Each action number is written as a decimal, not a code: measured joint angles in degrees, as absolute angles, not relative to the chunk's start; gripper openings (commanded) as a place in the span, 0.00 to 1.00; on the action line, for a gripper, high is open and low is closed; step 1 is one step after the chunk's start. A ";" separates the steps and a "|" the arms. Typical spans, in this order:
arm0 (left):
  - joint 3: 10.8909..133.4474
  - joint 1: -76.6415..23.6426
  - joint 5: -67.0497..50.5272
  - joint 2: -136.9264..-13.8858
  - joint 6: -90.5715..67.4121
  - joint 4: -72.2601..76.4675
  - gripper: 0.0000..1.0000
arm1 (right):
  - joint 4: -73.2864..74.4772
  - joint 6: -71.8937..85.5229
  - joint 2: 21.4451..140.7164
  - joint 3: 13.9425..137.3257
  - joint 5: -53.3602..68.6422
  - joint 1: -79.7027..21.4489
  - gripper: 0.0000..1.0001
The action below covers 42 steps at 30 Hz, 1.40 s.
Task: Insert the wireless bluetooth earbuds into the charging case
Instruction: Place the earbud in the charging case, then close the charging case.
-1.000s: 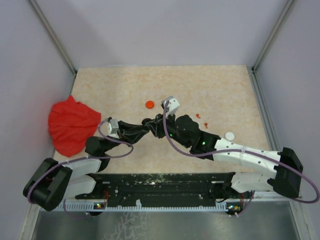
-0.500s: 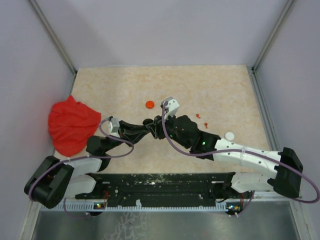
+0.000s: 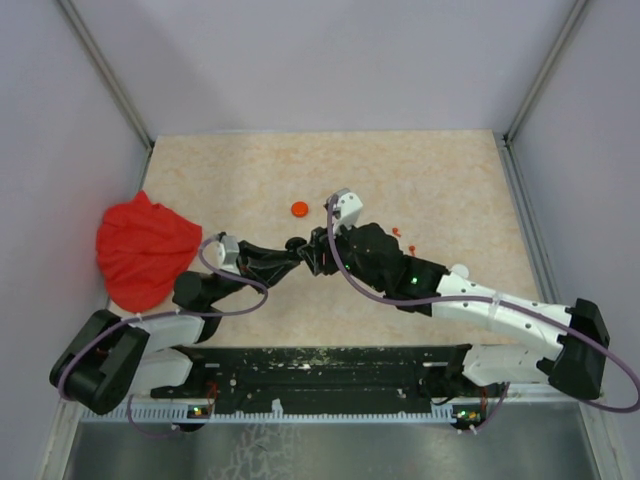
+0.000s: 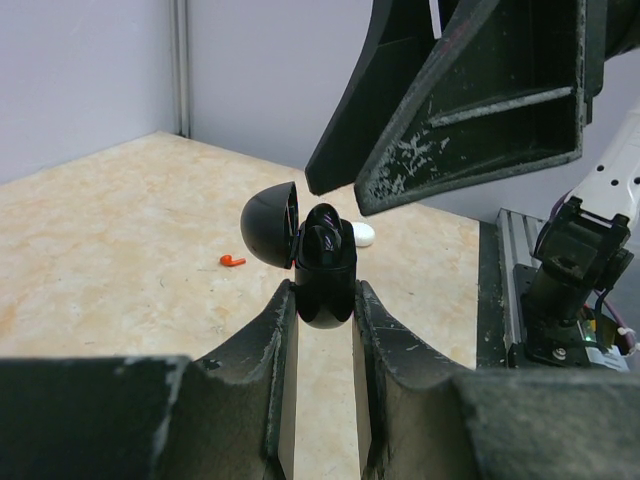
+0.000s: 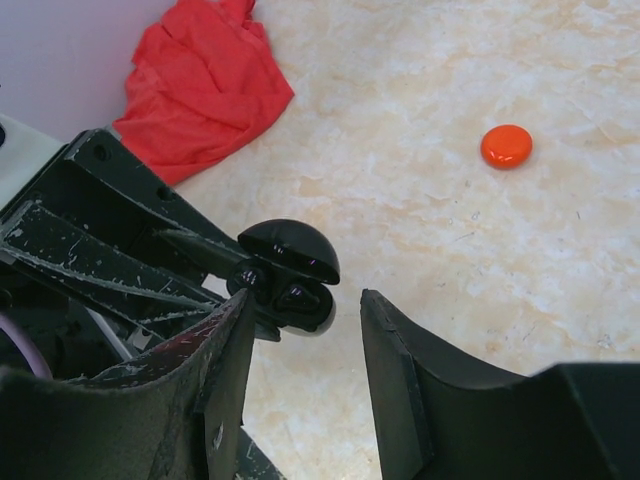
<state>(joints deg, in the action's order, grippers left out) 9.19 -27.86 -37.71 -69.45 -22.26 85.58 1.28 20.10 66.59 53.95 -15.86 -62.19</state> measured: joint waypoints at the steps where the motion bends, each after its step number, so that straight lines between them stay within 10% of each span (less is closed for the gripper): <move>1: 9.19 -27.86 -37.71 -69.60 -22.28 85.62 0.01 | 1.61 20.14 66.48 54.08 -15.05 -61.58 0.48; 26: 11.03 -25.80 -50.41 -73.84 -27.35 87.13 0.01 | 3.68 19.03 67.26 54.96 27.97 -42.94 0.61; 42: 12.69 -25.65 -56.62 -76.51 -30.94 87.20 0.01 | 4.29 16.40 73.76 56.42 41.76 -42.04 0.52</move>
